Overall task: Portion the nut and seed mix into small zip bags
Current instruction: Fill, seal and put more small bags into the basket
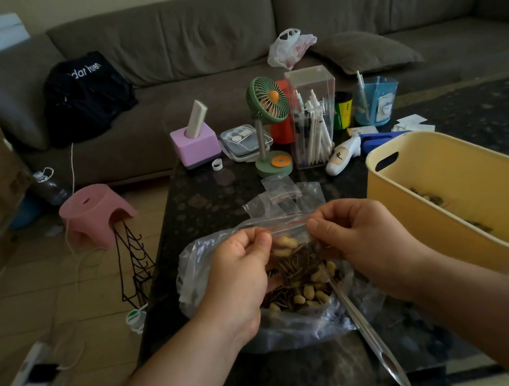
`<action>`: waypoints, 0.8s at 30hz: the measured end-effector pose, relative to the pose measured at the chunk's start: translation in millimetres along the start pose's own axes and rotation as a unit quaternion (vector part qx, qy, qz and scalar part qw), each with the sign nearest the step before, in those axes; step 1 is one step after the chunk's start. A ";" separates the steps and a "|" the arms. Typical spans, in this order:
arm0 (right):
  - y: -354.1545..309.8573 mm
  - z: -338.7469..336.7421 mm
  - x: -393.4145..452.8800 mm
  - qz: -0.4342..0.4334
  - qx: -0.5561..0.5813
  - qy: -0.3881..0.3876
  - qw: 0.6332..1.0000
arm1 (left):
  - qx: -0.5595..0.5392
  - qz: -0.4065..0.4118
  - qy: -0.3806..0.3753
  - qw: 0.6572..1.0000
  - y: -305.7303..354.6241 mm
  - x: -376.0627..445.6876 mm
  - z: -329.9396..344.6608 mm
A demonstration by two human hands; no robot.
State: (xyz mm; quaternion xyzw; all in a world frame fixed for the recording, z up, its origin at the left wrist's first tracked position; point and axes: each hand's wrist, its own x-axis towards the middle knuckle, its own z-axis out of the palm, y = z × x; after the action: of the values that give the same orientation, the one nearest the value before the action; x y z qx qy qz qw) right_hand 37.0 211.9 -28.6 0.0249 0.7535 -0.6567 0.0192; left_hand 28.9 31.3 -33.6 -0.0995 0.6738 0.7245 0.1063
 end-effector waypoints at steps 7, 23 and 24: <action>-1.3 1.7 -2.2 -0.005 0.021 -0.018 1.000 | 0.006 0.007 0.007 1.000 -1.0 -1.0 -1.7; -0.4 0.3 -0.7 -0.016 0.013 -0.010 1.000 | 0.012 0.064 -0.029 0.997 -4.0 -3.3 -1.2; -0.4 0.9 -1.4 -0.015 0.015 -0.013 1.000 | 0.013 0.068 -0.026 0.997 -4.0 -3.0 -1.4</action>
State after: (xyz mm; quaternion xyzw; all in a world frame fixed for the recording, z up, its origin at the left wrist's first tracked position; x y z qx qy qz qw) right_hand 38.3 210.9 -28.3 0.0059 0.7432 -0.6688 0.0188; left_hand 33.0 30.2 -36.6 -0.0333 0.6853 0.7236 0.0759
